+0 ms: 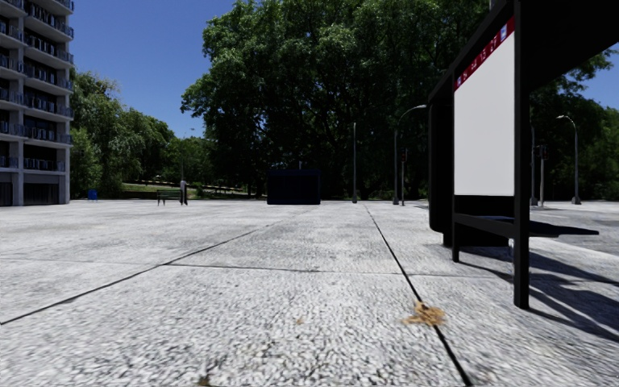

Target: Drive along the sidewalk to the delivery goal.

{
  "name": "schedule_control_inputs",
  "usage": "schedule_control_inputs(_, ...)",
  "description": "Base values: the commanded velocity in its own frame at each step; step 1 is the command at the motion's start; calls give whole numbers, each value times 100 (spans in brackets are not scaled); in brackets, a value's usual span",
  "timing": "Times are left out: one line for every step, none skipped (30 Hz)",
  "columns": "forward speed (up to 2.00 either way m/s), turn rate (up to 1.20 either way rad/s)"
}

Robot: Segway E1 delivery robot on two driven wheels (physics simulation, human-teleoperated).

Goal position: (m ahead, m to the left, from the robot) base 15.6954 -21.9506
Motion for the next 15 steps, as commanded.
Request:
schedule_control_inputs(200,-23)
schedule_control_inputs(200,-23)
schedule_control_inputs(200,-23)
schedule_control_inputs(200,-24)
schedule_control_inputs(200,-24)
schedule_control_inputs(200,-24)
schedule_control_inputs(200,-24)
schedule_control_inputs(200,-24)
schedule_control_inputs(200,-25)
schedule_control_inputs(200,-25)
schedule_control_inputs(200,-25)
schedule_control_inputs(200,-25)
schedule_control_inputs(200,-25)
schedule_control_inputs(200,-25)
schedule_control_inputs(200,-25)
